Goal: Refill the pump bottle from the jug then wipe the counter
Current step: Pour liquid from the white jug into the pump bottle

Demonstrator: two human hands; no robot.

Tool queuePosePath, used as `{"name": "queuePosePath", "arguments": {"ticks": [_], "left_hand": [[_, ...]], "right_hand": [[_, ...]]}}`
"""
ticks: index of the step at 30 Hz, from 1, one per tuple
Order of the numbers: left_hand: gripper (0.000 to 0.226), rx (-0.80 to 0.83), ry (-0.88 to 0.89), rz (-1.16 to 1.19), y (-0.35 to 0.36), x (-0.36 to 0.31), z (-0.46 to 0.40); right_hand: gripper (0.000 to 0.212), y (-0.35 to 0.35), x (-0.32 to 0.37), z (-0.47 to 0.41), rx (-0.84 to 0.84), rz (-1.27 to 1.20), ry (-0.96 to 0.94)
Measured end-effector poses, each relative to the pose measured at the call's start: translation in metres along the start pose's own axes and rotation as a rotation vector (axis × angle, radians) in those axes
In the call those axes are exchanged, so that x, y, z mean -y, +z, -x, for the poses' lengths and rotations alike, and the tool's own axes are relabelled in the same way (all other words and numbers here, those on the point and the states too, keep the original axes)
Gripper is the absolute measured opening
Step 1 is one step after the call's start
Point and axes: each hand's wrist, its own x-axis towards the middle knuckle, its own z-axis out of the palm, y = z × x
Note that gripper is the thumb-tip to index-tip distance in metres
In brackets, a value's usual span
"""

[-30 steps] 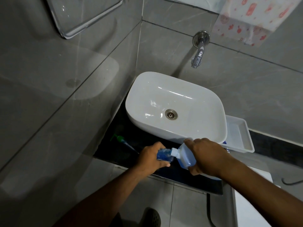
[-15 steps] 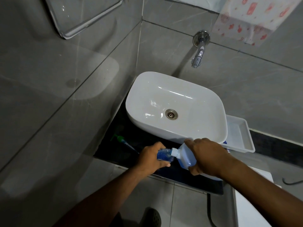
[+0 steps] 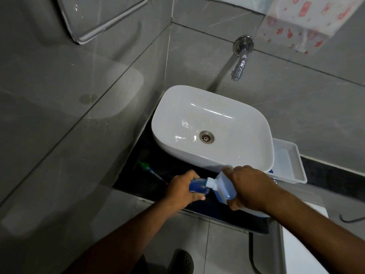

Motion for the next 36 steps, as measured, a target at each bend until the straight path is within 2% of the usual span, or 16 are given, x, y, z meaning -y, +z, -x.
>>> {"name": "queuePosePath", "arguments": {"ticks": [36], "left_hand": [[0.050, 0.005, 0.009, 0.026, 0.0011, 0.0018, -0.0010]], "right_hand": [[0.076, -0.0077, 0.0052, -0.0002, 0.024, 0.007, 0.014]]}}
